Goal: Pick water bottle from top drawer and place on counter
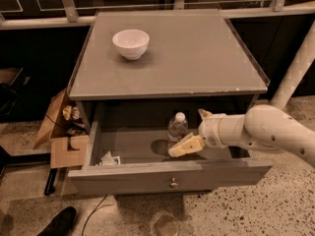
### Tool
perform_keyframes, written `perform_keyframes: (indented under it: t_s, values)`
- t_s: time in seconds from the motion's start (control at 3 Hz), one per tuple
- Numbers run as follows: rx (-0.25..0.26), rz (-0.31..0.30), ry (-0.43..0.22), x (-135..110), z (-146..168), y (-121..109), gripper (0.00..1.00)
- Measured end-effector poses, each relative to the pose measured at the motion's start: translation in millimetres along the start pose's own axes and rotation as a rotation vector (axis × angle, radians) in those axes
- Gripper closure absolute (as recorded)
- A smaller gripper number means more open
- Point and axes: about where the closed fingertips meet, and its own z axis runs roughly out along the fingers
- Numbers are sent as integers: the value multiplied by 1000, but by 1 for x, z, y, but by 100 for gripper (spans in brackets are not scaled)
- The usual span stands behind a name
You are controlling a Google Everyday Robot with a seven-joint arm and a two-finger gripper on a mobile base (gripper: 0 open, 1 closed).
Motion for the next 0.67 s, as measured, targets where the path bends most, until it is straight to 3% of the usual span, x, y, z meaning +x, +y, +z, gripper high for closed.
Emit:
perform_keyframes:
  t_s: [0.33, 0.67]
  values:
    - [-46, 6, -67, -13, 17, 11, 0]
    - [-81, -11, -117, -26, 28, 23, 19]
